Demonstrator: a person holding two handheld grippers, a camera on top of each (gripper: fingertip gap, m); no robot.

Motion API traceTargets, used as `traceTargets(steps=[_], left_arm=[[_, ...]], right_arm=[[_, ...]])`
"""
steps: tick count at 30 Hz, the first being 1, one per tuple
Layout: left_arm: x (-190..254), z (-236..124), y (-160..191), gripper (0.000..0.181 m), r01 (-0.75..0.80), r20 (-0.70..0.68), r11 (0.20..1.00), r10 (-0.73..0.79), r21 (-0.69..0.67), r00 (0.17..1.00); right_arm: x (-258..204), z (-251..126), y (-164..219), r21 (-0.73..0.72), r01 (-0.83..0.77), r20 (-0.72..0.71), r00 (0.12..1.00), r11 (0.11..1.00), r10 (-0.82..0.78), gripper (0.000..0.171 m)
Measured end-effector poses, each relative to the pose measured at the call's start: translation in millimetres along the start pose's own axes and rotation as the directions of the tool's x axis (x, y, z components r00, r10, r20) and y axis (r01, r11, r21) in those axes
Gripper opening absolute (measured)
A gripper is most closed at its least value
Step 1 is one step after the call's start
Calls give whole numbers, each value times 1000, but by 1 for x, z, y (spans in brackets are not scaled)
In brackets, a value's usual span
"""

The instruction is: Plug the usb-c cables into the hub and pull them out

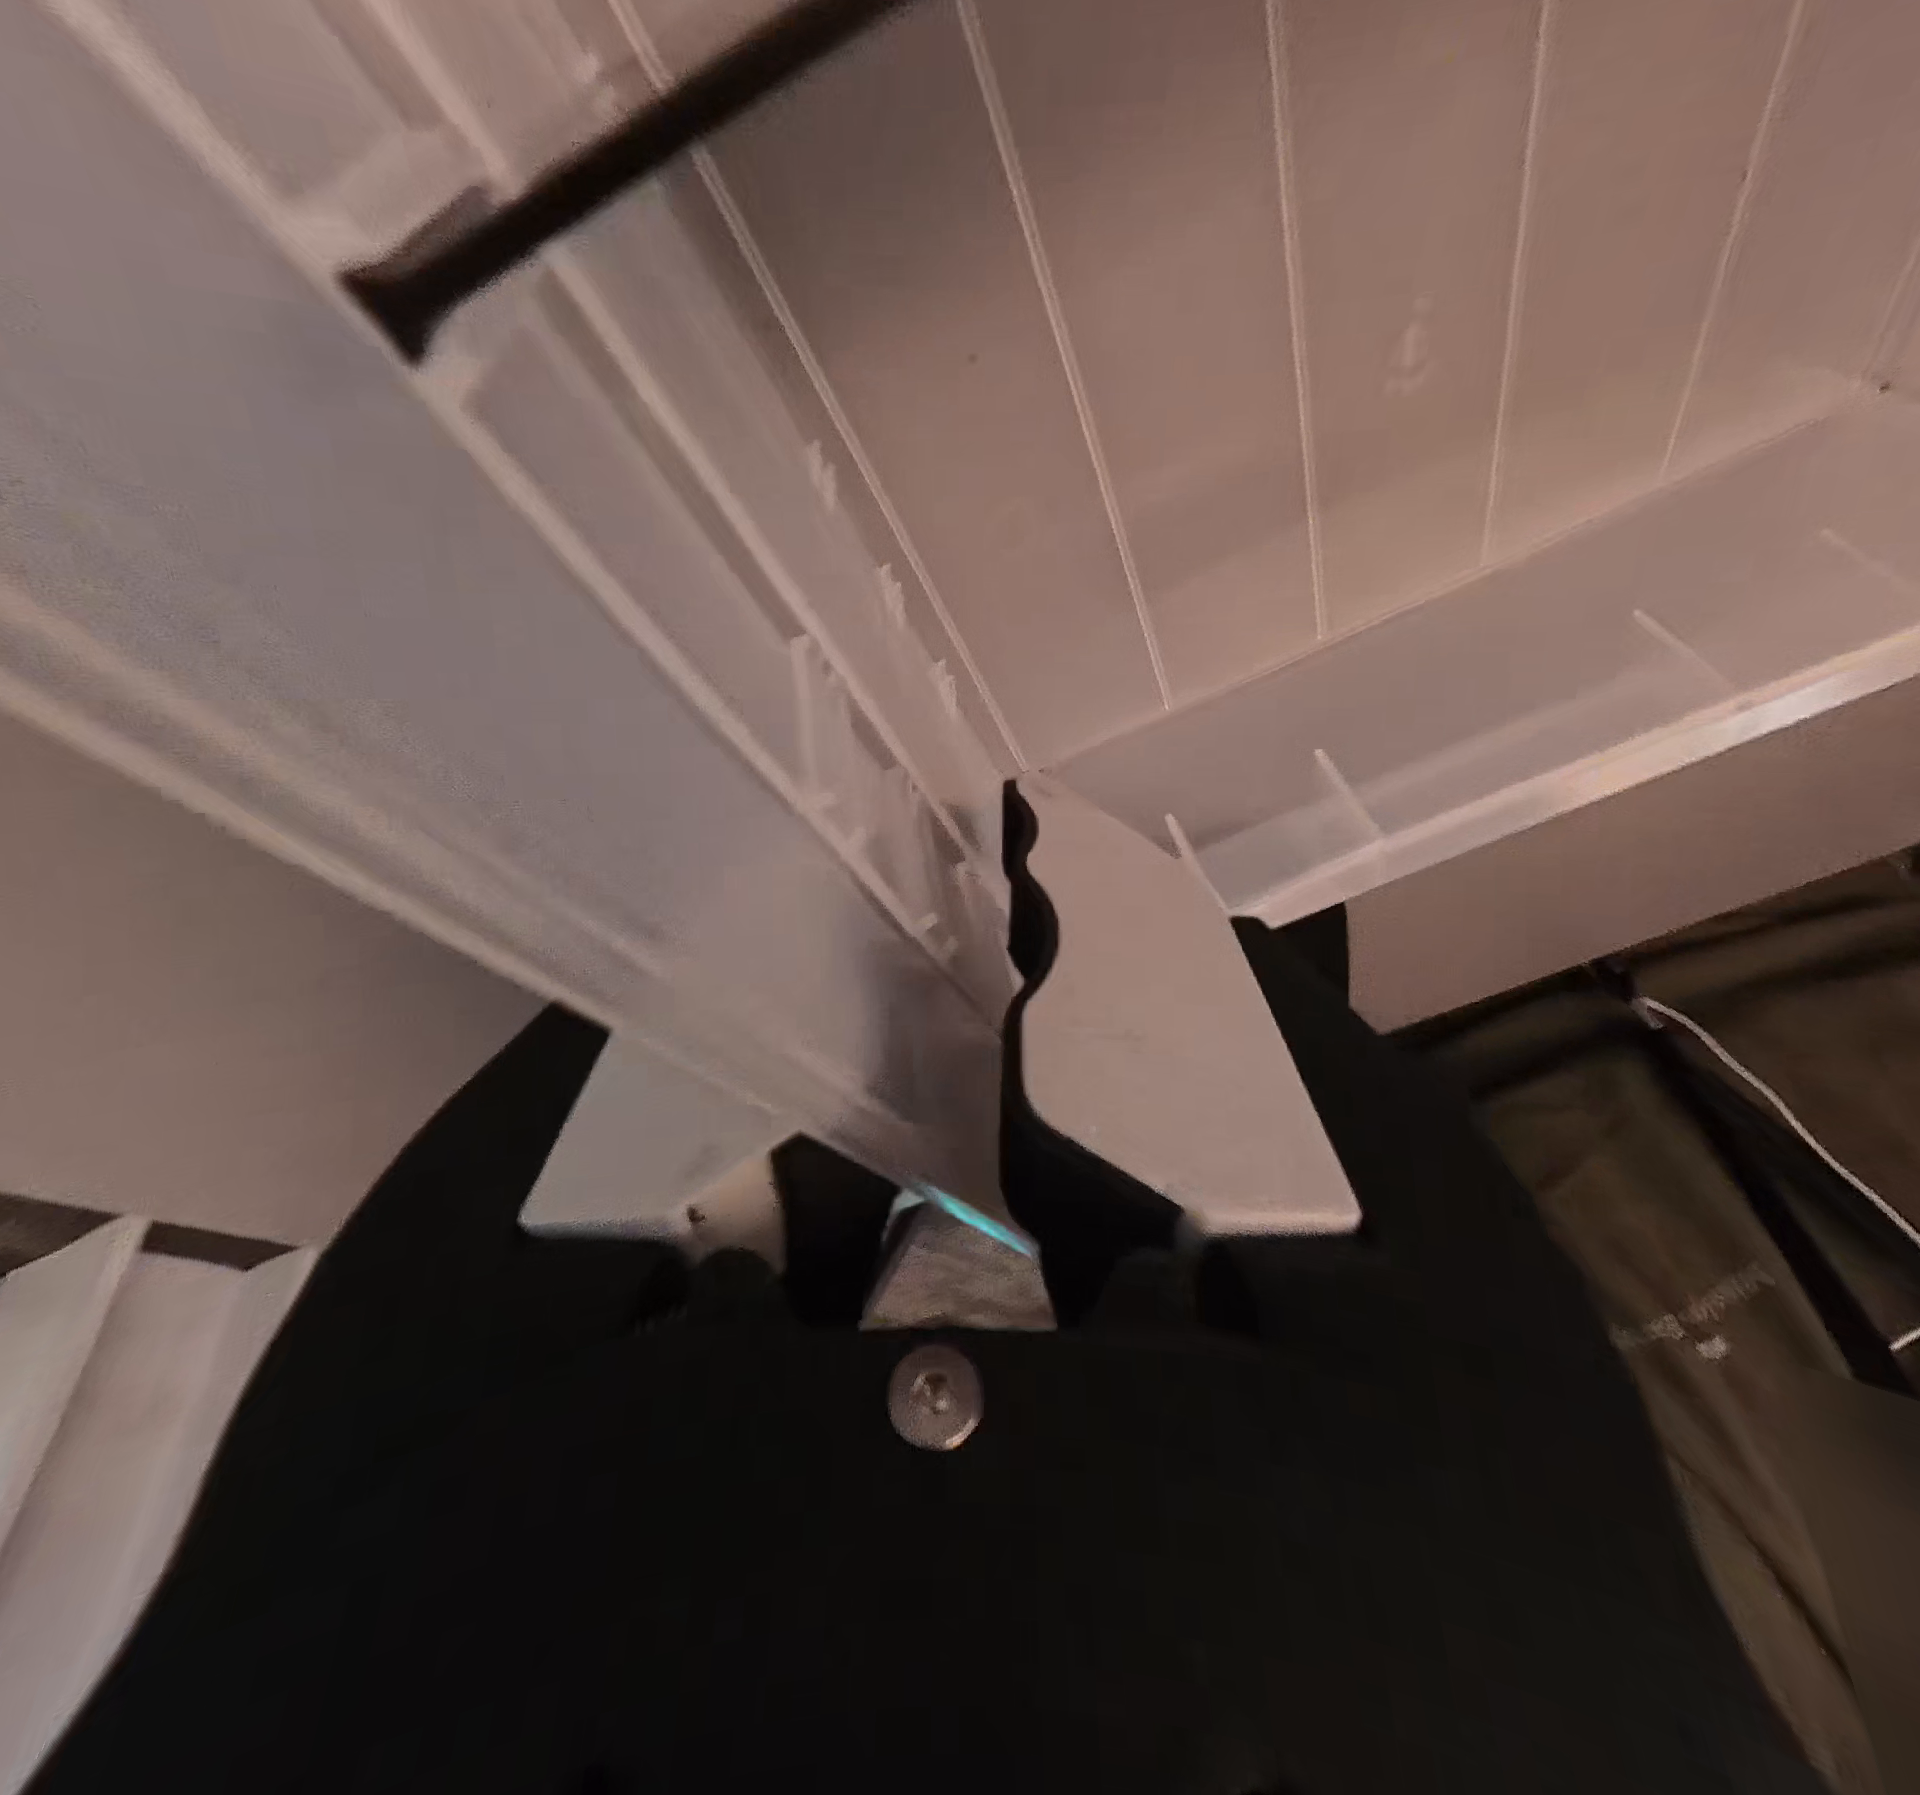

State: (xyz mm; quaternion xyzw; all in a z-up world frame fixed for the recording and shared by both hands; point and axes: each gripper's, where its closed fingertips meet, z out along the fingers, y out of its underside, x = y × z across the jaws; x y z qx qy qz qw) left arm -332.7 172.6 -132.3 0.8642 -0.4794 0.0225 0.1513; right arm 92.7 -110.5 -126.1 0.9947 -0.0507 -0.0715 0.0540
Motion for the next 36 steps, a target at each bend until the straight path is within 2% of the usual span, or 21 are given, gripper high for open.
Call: traceTargets(steps=[2, 5, 7, 9, 11, 13, 14, 16, 17, 18, 19, 21, 22, 24, 26, 28, 32, 36], left_arm=[[7, 0, -1, 24, -48, 7, 999, 48, 0, 999], [23, -7, -1, 36, -65, -81, 997, 68, 42, 994], [25, -18, -1, 38, -54, -91, 994, 63, 97, 994], [27, -36, 1, 37, -46, -90, 980, 65, 195, 994], [29, -58, 8, 37, -43, -60, 952, 64, 303, 996], [31, -76, 17, 33, -52, -28, 921, 68, 386, 997], [33, -83, 21, 32, -64, -8, 904, 74, 424, 997], [36, -98, 26, 31, -95, 31, 866, 91, 491, 995], [38, -105, 28, 30, -108, 46, 846, 99, 522, 994], [41, -112, 29, 30, -121, 59, 826, 106, 551, 993], [43, -118, 30, 30, -134, 75, 805, 111, 577, 991], [48, -130, 31, 28, -155, 106, 764, 113, 626, 988], [51, -136, 31, 28, -162, 115, 745, 115, 647, 987], [58, -143, 32, 27, -179, 131, 715, 123, 676, 984], [66, -147, 33, 28, -208, 154, 698, 141, 685, 978], [73, -146, 34, 28, -245, 175, 693, 172, 678, 969], [79, -141, 34, 30, -280, 216, 713, 182, 643, 959], [89, -143, 30, 30, -327, 254, 697, 211, 638, 944]], right_arm=[[3, -4, -2, 22, 1, -14, 1000, 1000, -1, 28], [10, -28, -5, 166, -55, -28, 998, 985, 61, 42], [18, -58, -1, 304, -100, -72, 989, 947, 128, 49], [15, -101, 5, 482, -142, -102, 971, 865, 216, 48], [-4, -149, 5, 678, -118, -102, 962, 725, 252, 48], [-33, -193, -1, 811, 6, -167, 961, 584, 222, 47], [-53, -214, -8, 861, 89, -207, 960, 501, 186, 52], [-116, -244, -33, 916, 270, -280, 960, 296, -10, 62], [-157, -252, -47, 927, 334, -311, 939, 170, -148, 67], [-196, -252, -60, 933, 349, -310, 903, 88, -298, 66], [-227, -242, -74, 945, 311, -242, 876, 105, -417, 62], [-273, -201, -104, 920, 261, -53, 821, 291, -569, 54], [-281, -174, -123, 870, 288, -13, 825, 400, -565, 57], [-270, -123, -161, 719, 361, -57, 882, 594, -467, 63], [-260, -90, -187, 619, 335, -64, 923, 711, -379, 62], [-263, -66, -196, 547, 242, 26, 952, 802, -305, 59], [-235, -20, -189, 312, 199, -60, 980, 929, -190, 68], [-247, -2, -187, 225, -38, 201, 979, 974, -8, 63]])
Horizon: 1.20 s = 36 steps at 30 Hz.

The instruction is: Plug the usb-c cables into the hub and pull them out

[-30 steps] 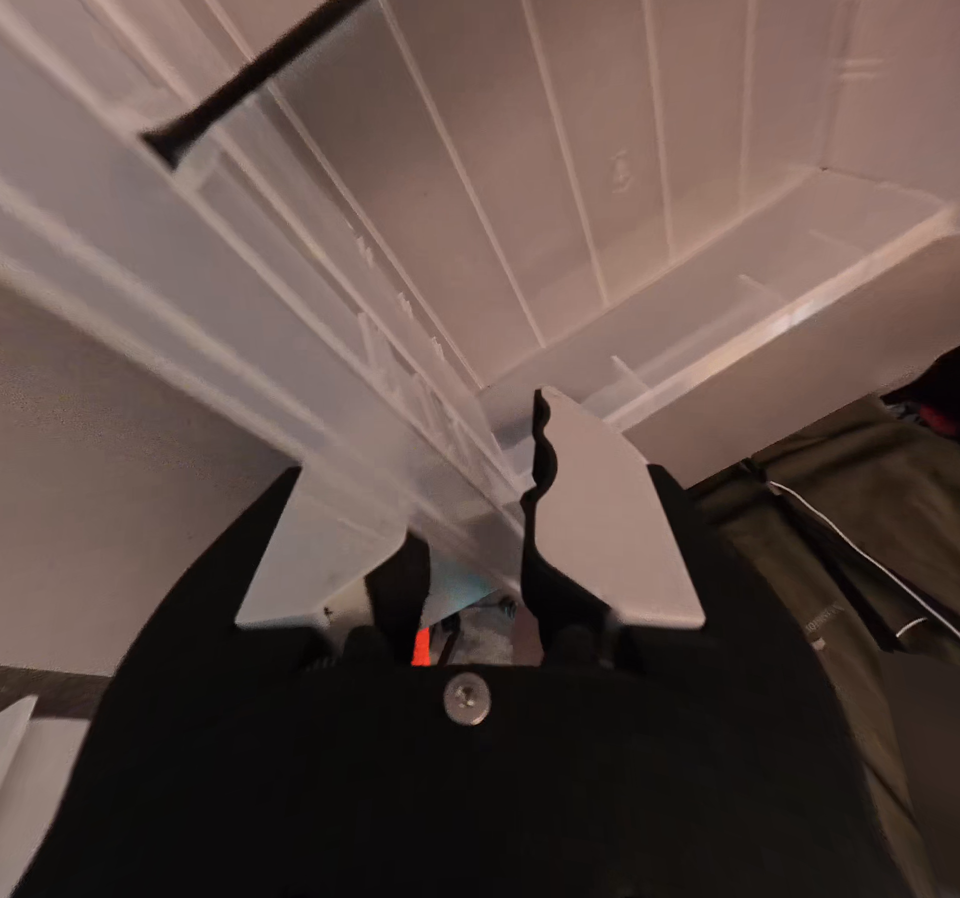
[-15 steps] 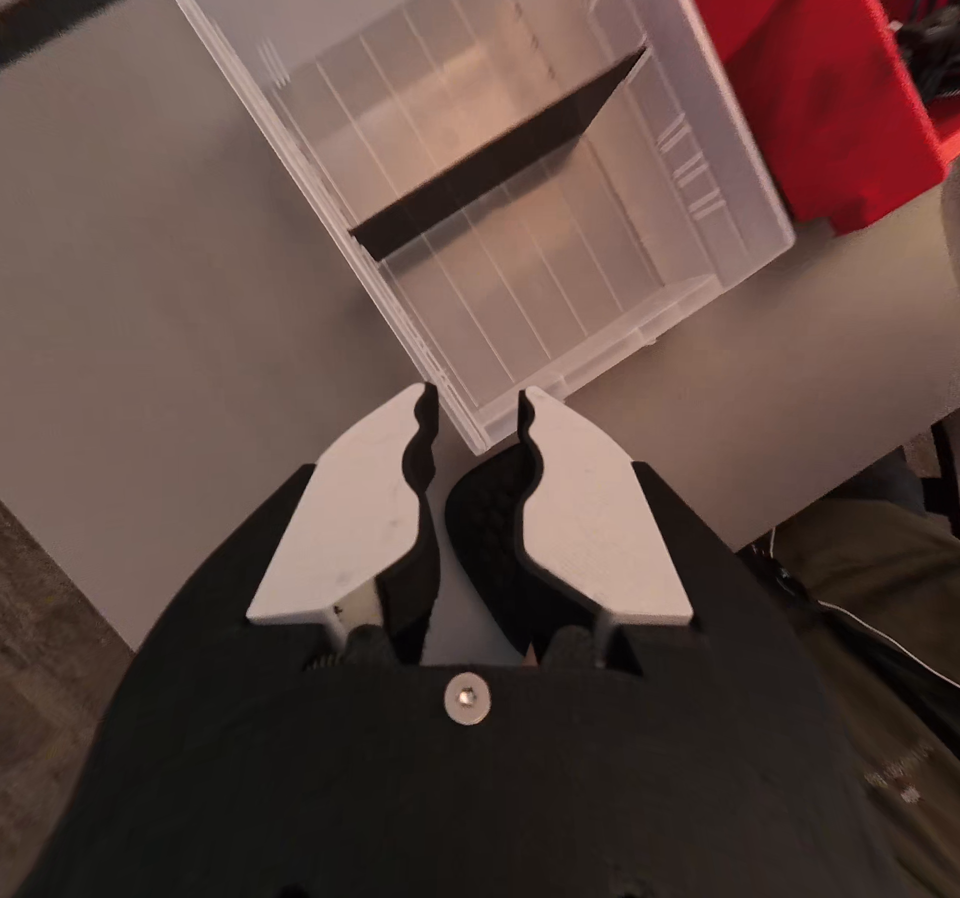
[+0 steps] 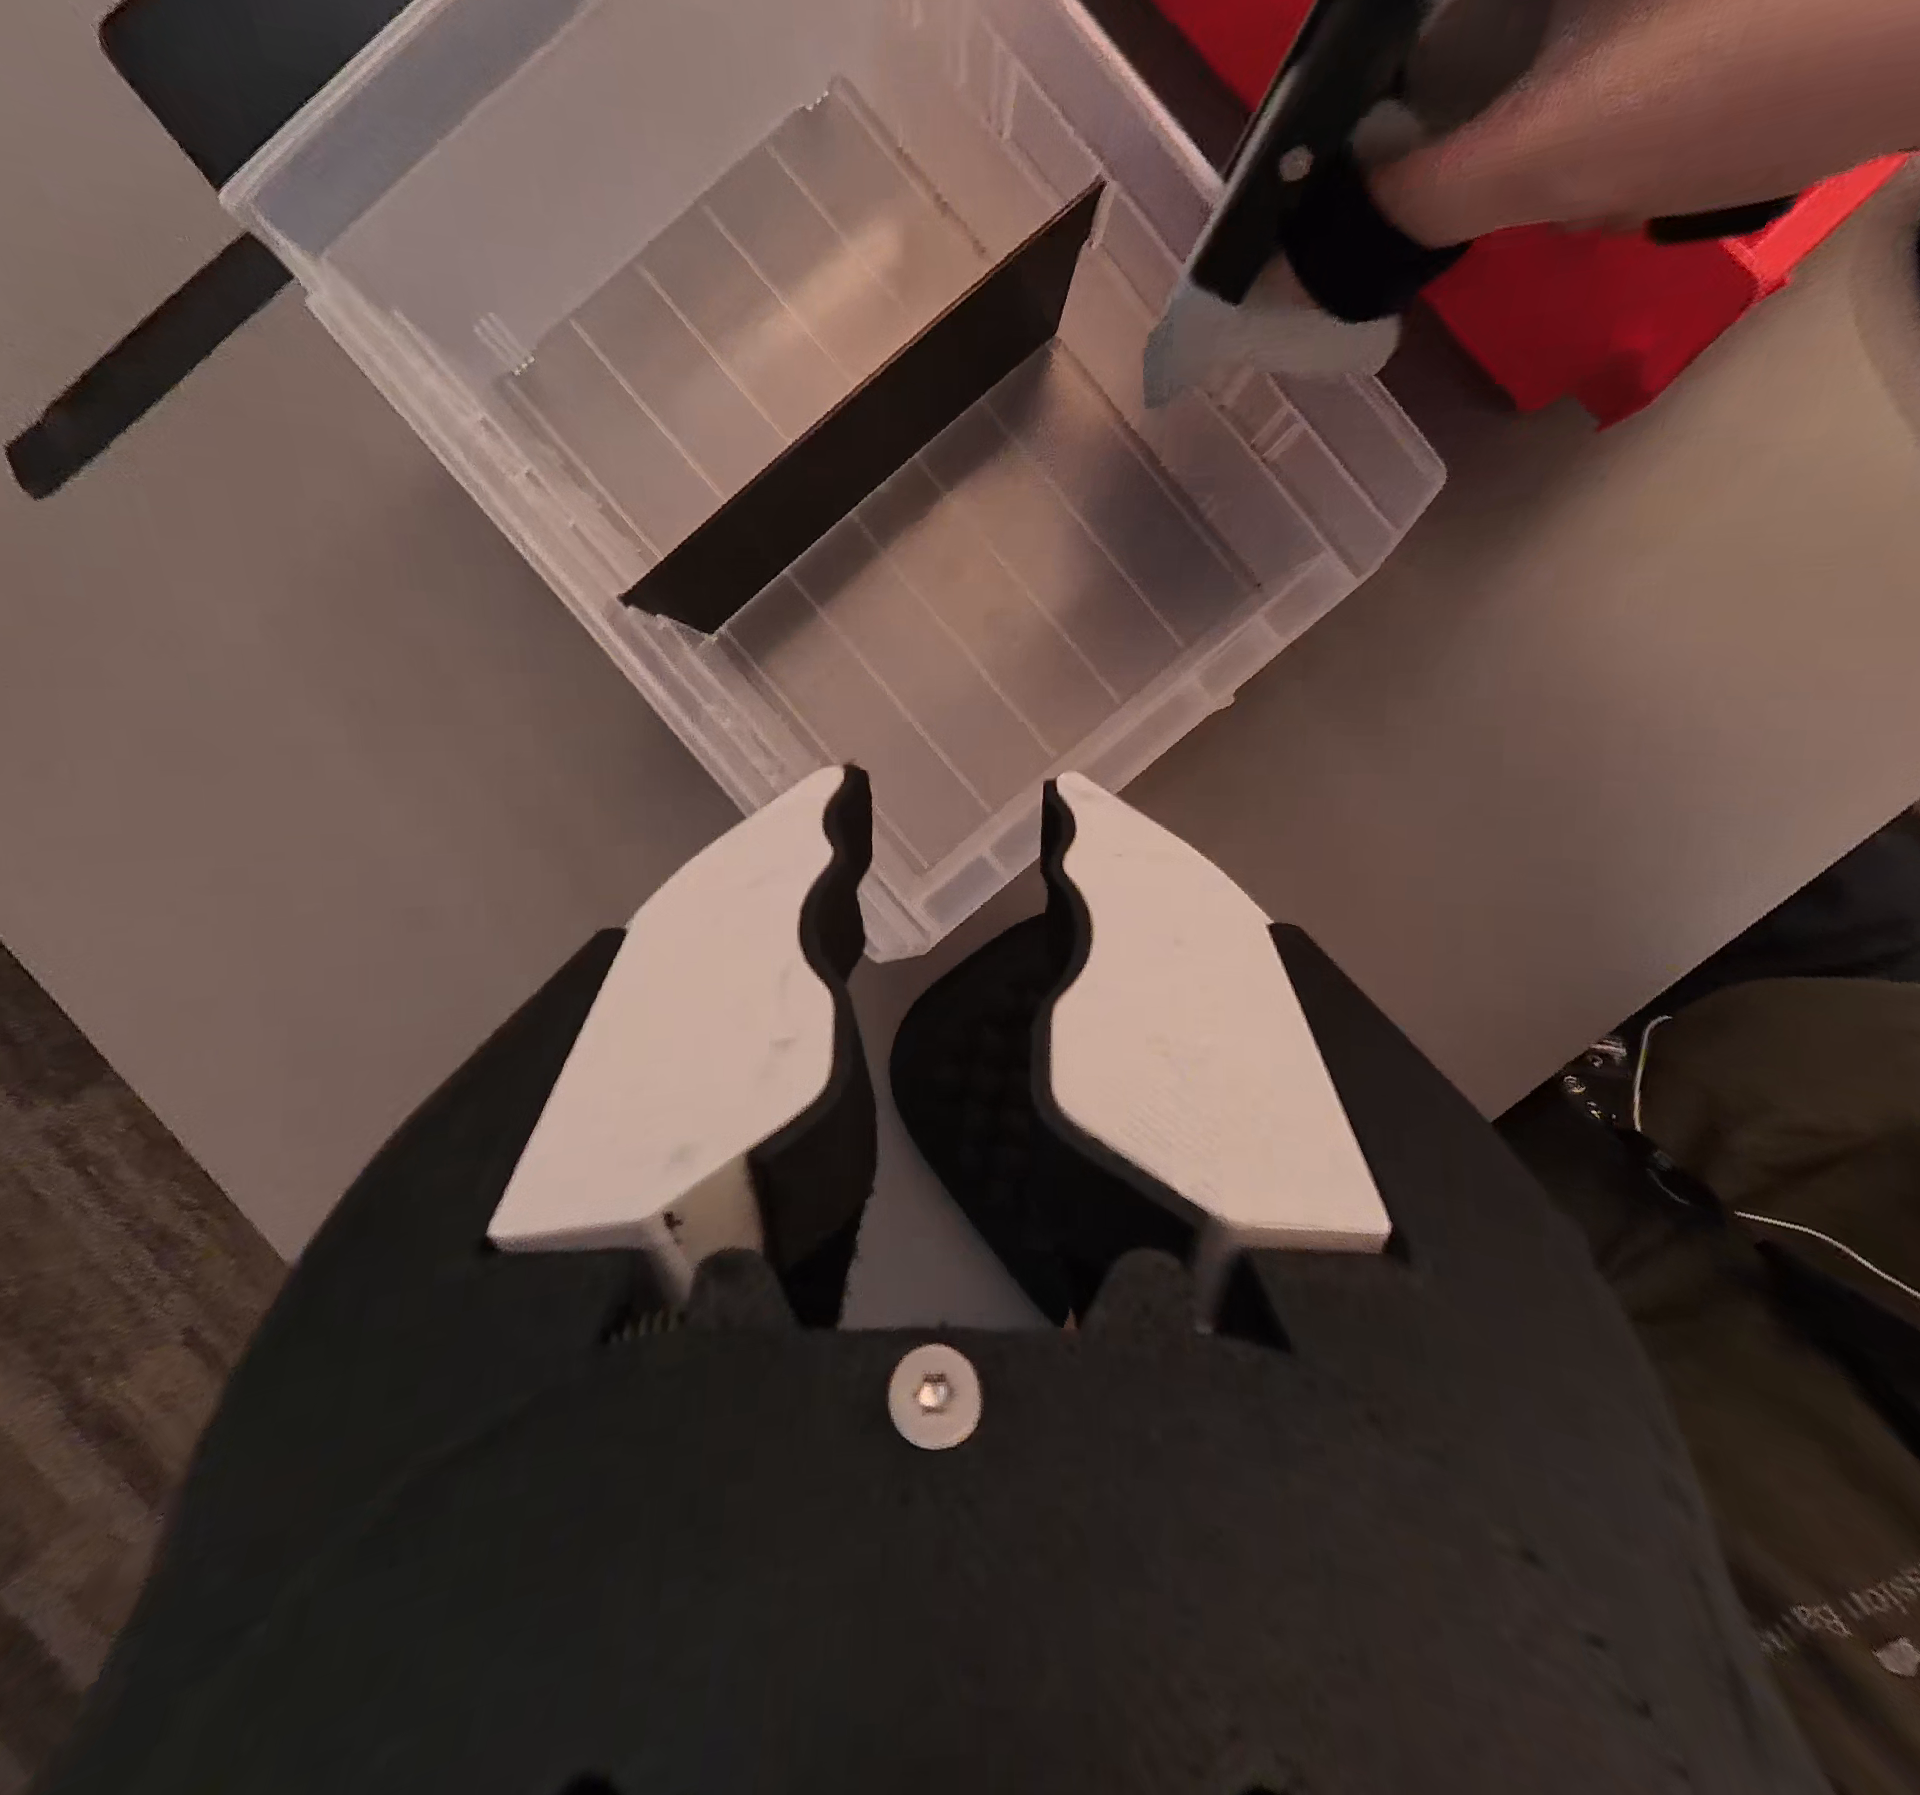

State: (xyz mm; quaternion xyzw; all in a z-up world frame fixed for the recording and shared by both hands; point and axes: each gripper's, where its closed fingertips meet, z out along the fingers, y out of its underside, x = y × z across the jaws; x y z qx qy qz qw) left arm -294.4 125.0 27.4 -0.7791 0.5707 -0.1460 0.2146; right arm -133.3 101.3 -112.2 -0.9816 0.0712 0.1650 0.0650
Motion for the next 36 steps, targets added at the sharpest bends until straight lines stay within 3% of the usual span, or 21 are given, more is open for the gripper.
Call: traceTargets(steps=[2, 5, 8, 13, 16, 19, 21, 23, 25, 28, 32, 36], left_arm=[[4, 0, -3, 30, -21, 1, 1000, 21, 6, 1000], [9, -1, -7, 30, -49, 11, 999, 49, 17, 999], [7, -6, -15, 28, -55, 51, 997, 52, 59, 997], [10, -50, -56, 29, -45, 88, 925, 13, 378, 996], [16, -94, -79, 29, 11, 30, 777, -38, 629, 999], [14, -148, -88, 30, 87, -51, 534, -82, 841, 995], [3, -182, -83, 39, 136, -102, 363, -111, 922, 989], [-5, -218, -73, 32, 167, -152, 177, -94, 970, 984], [-13, -229, -64, 35, 206, -196, 116, -91, 972, 976], [-7, -197, -75, 52, 317, -318, 274, -42, 908, 947], [22, -103, -108, 84, 409, -512, 615, -11, 674, 859], [50, -11, -155, 83, 435, -570, 721, -68, 540, 819]], right_arm=[[-6, 11, 7, -74, -78, 57, 995, 994, 82, 57], [-17, 24, 11, -149, -97, 105, 988, 984, 113, 33], [-7, 27, 10, -227, -29, 5, 1000, 974, 31, 18], [-4, 8, 8, -285, -3, -29, 1000, 959, -6, 5], [-16, -20, 8, -303, 50, 22, 999, 952, -46, 5], [-24, -72, 6, -288, 87, 62, 995, 954, -72, 4], [-20, -118, 8, -247, 106, 81, 993, 963, -88, 4], [-8, -167, 14, -186, 106, 108, 990, 977, -87, 4], [9, -217, 27, -115, 89, 162, 984, 989, -69, 4], [54, -281, 54, 21, 21, 248, 968, 1000, -25, 4], [149, -332, 101, 213, -141, 260, 962, 967, 83, 4], [253, -337, 157, 326, -309, 220, 944, 894, 246, 3]])
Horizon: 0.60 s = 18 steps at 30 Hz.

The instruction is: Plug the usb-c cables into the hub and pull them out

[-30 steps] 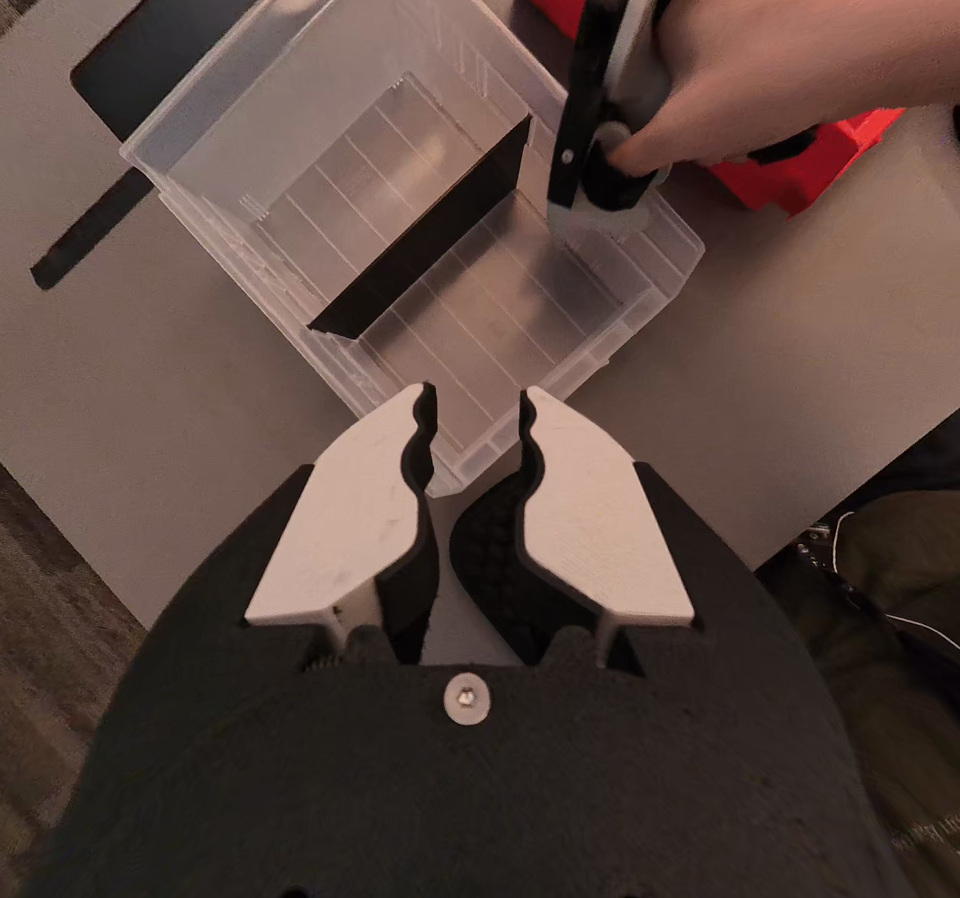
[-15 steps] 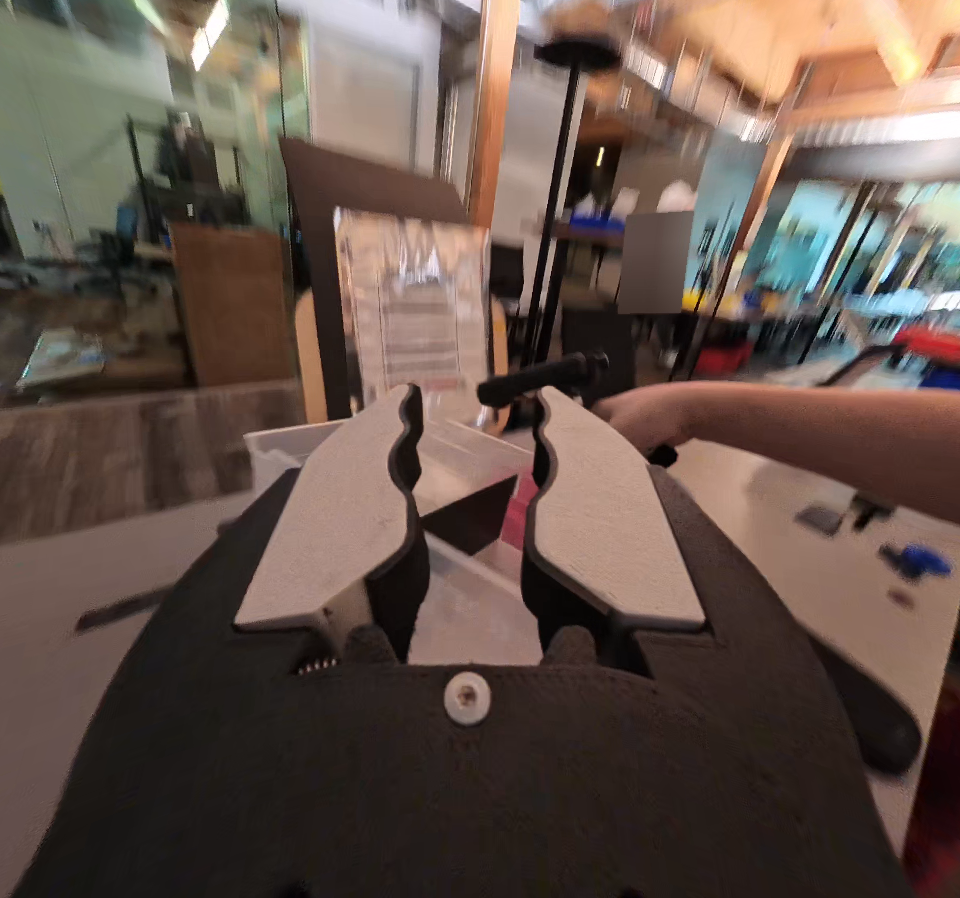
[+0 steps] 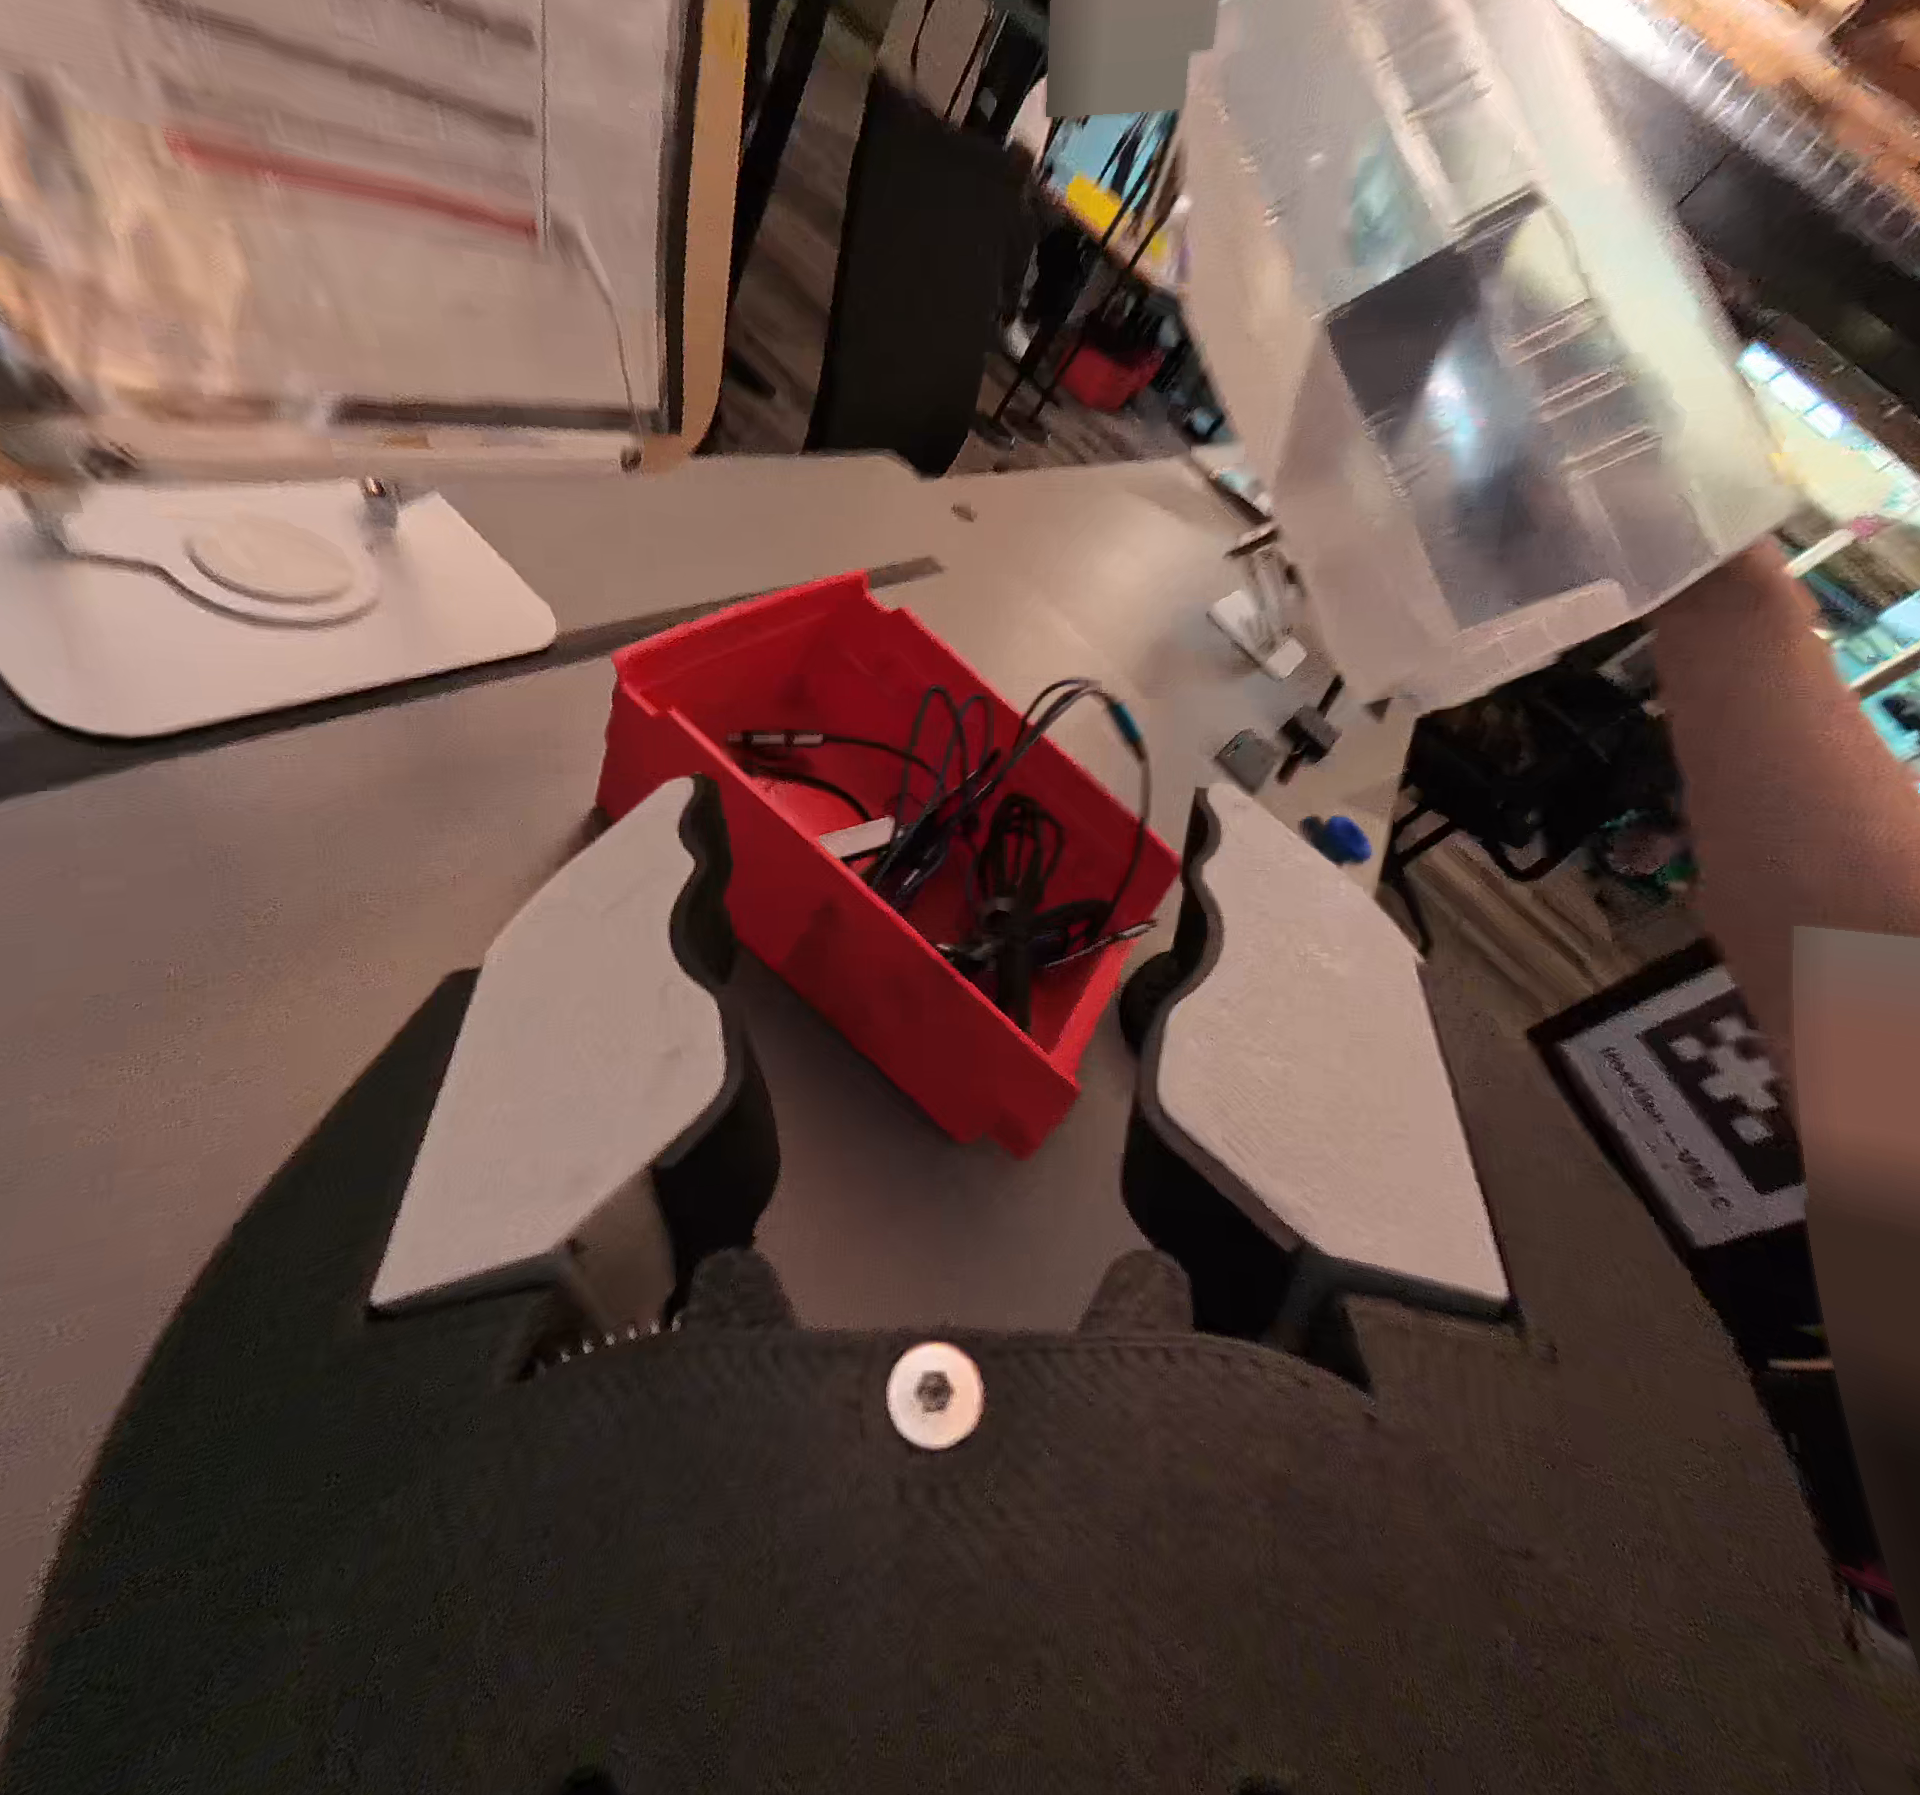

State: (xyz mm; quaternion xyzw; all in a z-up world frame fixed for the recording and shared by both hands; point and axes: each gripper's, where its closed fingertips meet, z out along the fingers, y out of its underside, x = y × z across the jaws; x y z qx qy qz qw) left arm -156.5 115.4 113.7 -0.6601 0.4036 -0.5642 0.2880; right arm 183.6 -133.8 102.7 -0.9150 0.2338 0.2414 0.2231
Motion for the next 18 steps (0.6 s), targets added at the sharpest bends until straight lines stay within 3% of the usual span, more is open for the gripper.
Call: traceTargets(steps=[4, 7, 11, 13, 16, 17, 18], left_arm=[[-31, 96, 73, 81, 62, 55, 961, -49, -268, 997], [-36, 138, 125, 80, 142, 65, 892, -126, -429, 990], [-58, 159, 167, 79, 73, 167, 818, 28, -570, 986], [-60, 163, 171, 78, 80, 161, 813, 18, -577, 987], [-53, 162, 174, 62, 81, 99, 787, -26, -611, 995], [-47, 160, 174, 43, 57, 44, 774, -39, -630, 998], [-45, 158, 173, 35, 35, 15, 760, -33, -649, 999]], right_arm=[[95, 4, 31, 84, -153, -39, 987, 985, 156, 7], [143, 22, 56, 108, -276, 26, 961, 955, 275, 7], [190, 42, 85, 104, -344, 25, 939, 933, 343, 6], [207, 51, 99, 77, -364, 2, 931, 928, 365, 6], [222, 64, 115, 21, -370, -54, 927, 929, 370, 6], [224, 68, 118, 1, -367, -74, 928, 930, 366, 7], [225, 73, 121, -19, -359, -92, 930, 933, 356, 7]])
